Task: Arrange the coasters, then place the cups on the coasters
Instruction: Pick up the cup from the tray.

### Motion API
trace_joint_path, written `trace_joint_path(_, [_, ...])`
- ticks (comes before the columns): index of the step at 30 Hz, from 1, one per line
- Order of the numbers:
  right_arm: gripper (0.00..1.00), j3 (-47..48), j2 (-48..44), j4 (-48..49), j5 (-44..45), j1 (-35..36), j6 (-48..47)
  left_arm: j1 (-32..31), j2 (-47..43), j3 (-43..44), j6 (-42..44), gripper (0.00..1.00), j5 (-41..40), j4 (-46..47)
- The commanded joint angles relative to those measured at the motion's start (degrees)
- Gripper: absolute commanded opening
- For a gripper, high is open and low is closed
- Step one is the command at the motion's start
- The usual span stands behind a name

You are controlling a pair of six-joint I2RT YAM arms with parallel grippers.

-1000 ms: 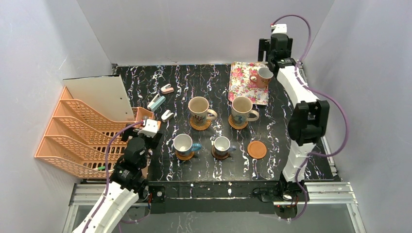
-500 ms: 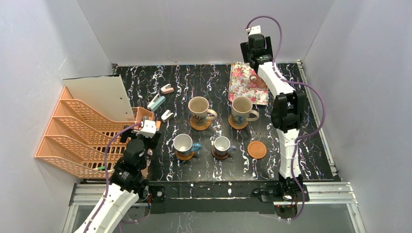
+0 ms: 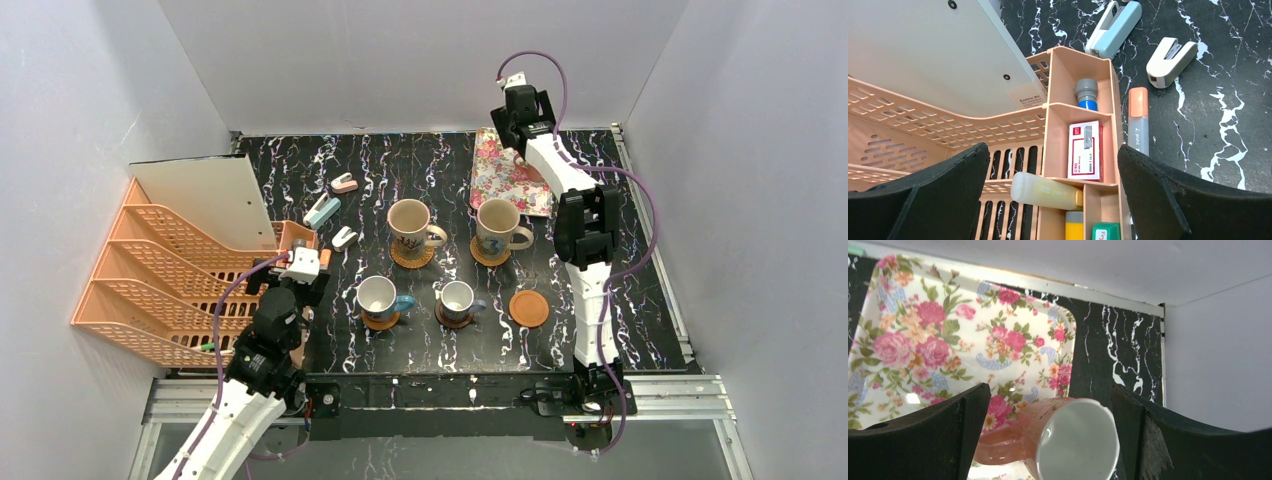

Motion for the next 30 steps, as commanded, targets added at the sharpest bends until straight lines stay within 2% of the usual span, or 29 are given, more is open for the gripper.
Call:
trace_joint_path(1, [0.98, -2.16, -2.06, 0.78, -0.95, -0.01, -2.11, 0.27, -0.95, -0.55, -0.67, 0.98, -1.28, 1.13])
trace_joint_path(13, [0.98, -9.22, -9.00, -0.77, -2.42, 0.03, -4.60, 0.27, -1.55, -0.50, -0.67, 0.98, -1.18, 0.92])
trace_joint_path(23, [0.98, -25.43, -18.55, 6.38, -1.73, -0.03, -6.16, 0.27, -1.86, -0.46, -0.67, 0.98, -1.20, 0.78])
trace_joint_path(30, [0.98, -28.46, -20.62, 7.53, -2.63, -0.83, -3.45, 0.27, -1.95, -0.46, -0.67, 0.98, -1.14, 0.77])
